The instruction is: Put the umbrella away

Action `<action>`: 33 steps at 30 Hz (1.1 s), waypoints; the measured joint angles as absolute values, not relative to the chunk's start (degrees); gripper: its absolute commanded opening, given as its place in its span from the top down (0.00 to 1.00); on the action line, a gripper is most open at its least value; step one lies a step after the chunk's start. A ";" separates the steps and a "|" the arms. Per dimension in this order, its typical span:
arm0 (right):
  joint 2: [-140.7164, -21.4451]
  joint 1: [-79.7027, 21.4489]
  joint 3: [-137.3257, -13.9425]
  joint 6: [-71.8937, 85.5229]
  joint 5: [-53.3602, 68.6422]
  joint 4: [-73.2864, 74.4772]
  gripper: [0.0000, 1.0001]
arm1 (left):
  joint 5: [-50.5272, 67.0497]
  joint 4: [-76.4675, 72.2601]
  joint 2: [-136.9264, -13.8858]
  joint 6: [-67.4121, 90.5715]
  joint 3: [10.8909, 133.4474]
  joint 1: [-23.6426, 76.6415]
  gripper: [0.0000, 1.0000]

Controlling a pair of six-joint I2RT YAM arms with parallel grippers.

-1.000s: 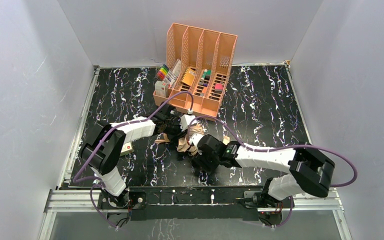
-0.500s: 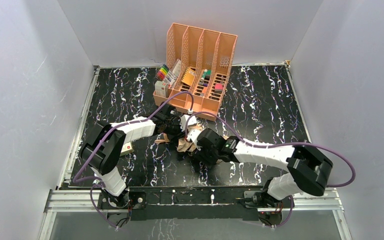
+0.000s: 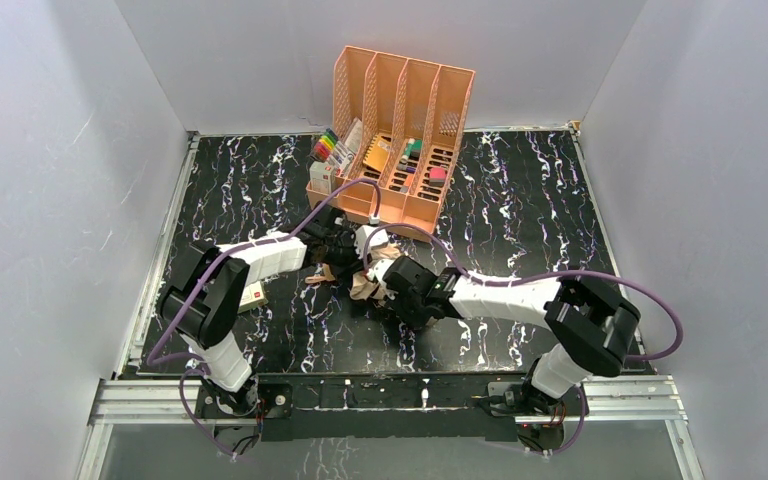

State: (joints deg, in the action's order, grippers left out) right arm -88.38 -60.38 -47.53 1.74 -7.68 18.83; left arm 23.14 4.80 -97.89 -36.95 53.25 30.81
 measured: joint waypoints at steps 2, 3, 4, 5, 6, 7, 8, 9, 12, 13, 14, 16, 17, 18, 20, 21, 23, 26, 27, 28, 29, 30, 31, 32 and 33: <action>-88.75 -60.38 -47.90 2.44 -7.51 18.96 0.99 | 23.14 4.47 -97.84 -36.93 53.08 29.95 1.00; -88.86 -60.38 -47.99 2.92 -7.40 18.98 1.00 | 23.27 4.29 -97.76 -36.91 52.95 29.52 1.00; -88.88 -60.31 -48.01 3.36 -7.25 18.94 1.00 | 23.35 4.29 -97.71 -36.86 52.88 29.08 1.00; -88.88 -60.20 -48.01 3.88 -7.07 18.94 1.00 | 23.53 4.29 -97.67 -36.77 52.86 28.71 1.00; -88.88 -60.07 -48.01 4.54 -6.70 18.92 1.00 | 23.73 4.32 -97.67 -36.62 52.86 28.36 1.00; -88.88 -59.94 -48.01 5.30 -6.13 18.83 1.00 | 23.94 4.32 -97.67 -36.45 52.84 28.08 1.00; -88.86 -59.88 -47.97 6.13 -5.39 18.59 1.00 | 24.16 4.36 -97.67 -36.32 52.84 27.79 1.00; -88.79 -59.83 -47.81 7.09 -4.43 18.13 1.00 | 24.34 4.43 -97.67 -36.14 52.84 27.46 1.00; -87.18 -60.20 -45.87 10.57 -0.16 15.11 1.00 | 24.71 4.75 -97.67 -35.66 52.86 26.85 1.00; -86.98 -60.29 -45.71 10.94 0.27 14.90 1.00 | 24.73 4.93 -97.67 -35.40 52.86 26.81 1.00; -86.52 -60.71 -45.45 12.03 1.28 14.17 1.00 | 24.75 5.02 -97.69 -35.29 52.86 26.81 1.00; -85.80 -62.22 -45.30 14.06 3.20 12.71 1.00 | 24.88 5.21 -97.80 -34.87 52.90 26.81 1.00; -85.49 -63.11 -45.30 15.05 4.12 11.77 1.00 | 25.08 5.63 -97.84 -34.72 52.99 26.81 1.00; -85.10 -64.20 -45.23 16.23 5.17 10.48 1.00 | 25.26 5.98 -97.86 -34.59 53.08 26.81 1.00; -84.53 -65.58 -45.04 18.26 7.03 8.34 1.00 | 25.74 6.87 -97.86 -34.35 53.19 26.81 1.00; -84.31 -65.98 -44.93 19.27 7.77 7.46 1.00 | 25.93 7.27 -97.86 -34.26 53.25 26.81 1.00; -83.92 -66.32 -44.29 21.08 8.93 5.61 1.00 | 26.04 7.81 -97.86 -34.00 53.32 26.81 1.00; -83.24 -66.32 -43.09 24.12 10.94 2.70 1.00 | 26.11 8.05 -97.86 -33.69 53.36 26.81 1.00; -82.94 -66.32 -42.81 24.86 11.49 1.89 1.00 | 26.17 8.29 -97.86 -33.58 53.36 26.81 1.00; -82.59 -66.32 -42.39 25.76 12.25 0.78 1.00 | 26.22 8.38 -97.86 -33.45 53.39 26.81 1.00; -82.30 -66.32 -42.13 26.52 12.71 0.03 1.00 | 26.22 8.47 -97.89 -33.39 53.45 26.81 1.00; -81.97 -66.32 -41.80 27.24 13.10 -0.82 1.00 | 26.33 8.88 -97.97 -33.30 53.60 26.83 1.00; -81.62 -66.32 -41.41 27.70 13.19 -1.32 1.00 | 26.35 9.10 -98.04 -33.15 53.76 26.83 1.00; -81.08 -66.32 -40.82 28.34 12.97 -1.52 1.00 | 26.35 9.37 -98.19 -32.97 53.98 26.83 1.00; -80.55 -66.35 -40.23 28.73 12.19 -1.34 1.00 | 26.30 9.52 -98.32 -32.75 54.17 26.83 1.00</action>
State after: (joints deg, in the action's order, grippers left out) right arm -80.55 -66.35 -40.23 28.73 12.19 -1.34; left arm 26.30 9.52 -98.32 -32.75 54.17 26.83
